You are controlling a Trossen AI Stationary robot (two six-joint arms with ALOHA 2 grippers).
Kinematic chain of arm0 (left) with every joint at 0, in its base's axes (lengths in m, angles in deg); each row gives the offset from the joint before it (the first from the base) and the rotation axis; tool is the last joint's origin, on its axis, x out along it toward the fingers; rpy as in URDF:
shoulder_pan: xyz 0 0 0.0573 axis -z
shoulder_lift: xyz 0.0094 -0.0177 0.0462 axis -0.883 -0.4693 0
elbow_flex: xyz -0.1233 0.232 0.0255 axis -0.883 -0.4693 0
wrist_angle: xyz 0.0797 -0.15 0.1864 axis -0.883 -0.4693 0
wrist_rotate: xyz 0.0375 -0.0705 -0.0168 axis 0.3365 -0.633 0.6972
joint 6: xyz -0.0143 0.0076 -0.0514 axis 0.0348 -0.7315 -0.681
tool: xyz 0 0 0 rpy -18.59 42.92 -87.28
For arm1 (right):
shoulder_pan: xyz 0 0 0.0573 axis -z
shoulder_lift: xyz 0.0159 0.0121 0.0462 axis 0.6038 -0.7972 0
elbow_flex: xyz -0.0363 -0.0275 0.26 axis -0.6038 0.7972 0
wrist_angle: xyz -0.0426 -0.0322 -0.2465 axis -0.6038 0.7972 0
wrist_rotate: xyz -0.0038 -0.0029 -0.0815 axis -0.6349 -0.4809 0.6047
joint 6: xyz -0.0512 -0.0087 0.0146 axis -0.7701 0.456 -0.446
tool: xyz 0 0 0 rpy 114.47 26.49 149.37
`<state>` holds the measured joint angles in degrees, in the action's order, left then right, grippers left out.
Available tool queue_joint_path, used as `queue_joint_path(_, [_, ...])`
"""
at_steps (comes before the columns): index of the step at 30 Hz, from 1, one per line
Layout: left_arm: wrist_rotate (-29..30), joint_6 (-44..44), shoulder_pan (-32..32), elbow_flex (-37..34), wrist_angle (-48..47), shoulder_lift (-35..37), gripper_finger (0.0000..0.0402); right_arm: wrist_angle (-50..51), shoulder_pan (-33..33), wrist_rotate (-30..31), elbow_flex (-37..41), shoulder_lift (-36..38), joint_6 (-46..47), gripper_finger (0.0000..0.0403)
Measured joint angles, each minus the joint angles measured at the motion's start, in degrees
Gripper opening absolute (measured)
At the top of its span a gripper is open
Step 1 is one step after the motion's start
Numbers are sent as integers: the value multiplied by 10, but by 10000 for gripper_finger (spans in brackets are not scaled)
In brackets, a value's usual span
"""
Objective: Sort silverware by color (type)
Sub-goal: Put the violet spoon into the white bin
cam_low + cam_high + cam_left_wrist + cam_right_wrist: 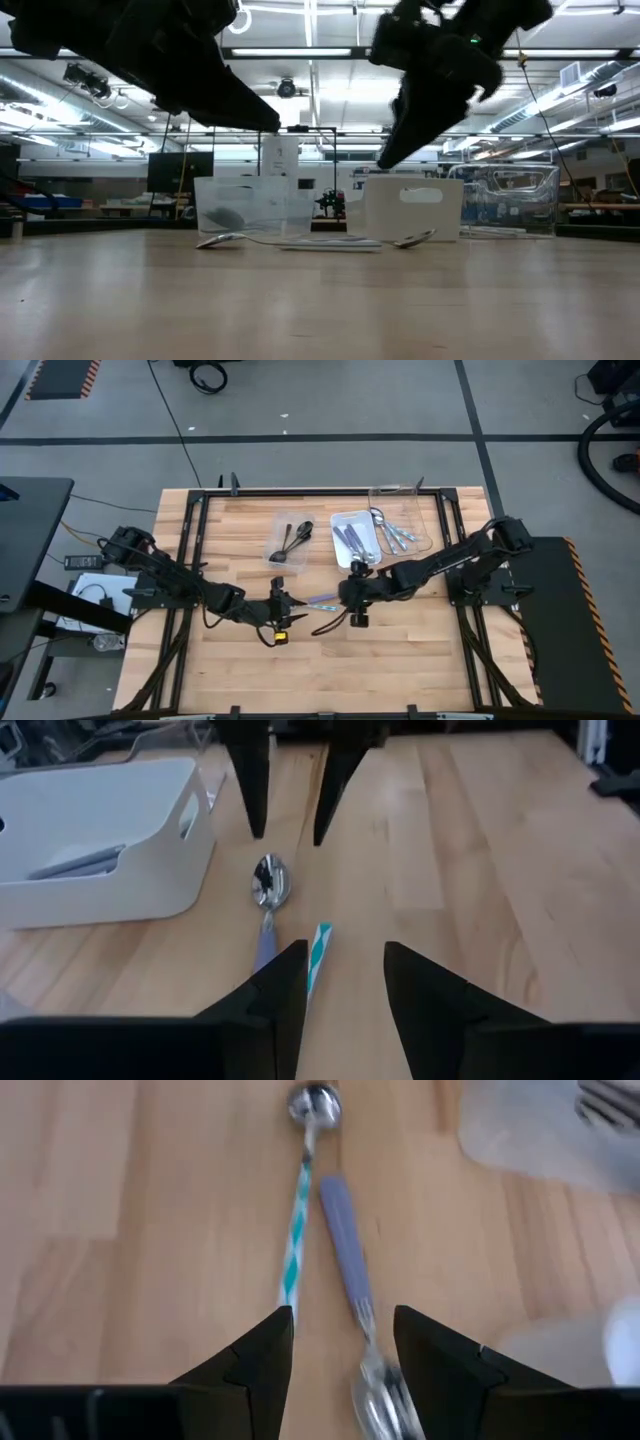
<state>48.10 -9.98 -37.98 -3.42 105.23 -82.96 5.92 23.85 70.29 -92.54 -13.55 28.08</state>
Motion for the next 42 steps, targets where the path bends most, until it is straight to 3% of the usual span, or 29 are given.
queue_joint_path(16, [-22, -50, 6, -4, 27, -41, 141, 165, 32, -32, -199, -182, -129, 185])
queue_joint_path(30, [-30, -86, 63, -5, 58, -41, 141, 187, 91, -103, -204, -197, -191, 185])
queue_joint_path(33, [-55, -86, 78, -5, 70, -41, 141, 185, 92, -123, -204, -197, -205, 185])
queue_joint_path(42, [-88, -41, 132, -5, 147, -41, 141, 163, 92, -145, -204, -204, -223, 185])
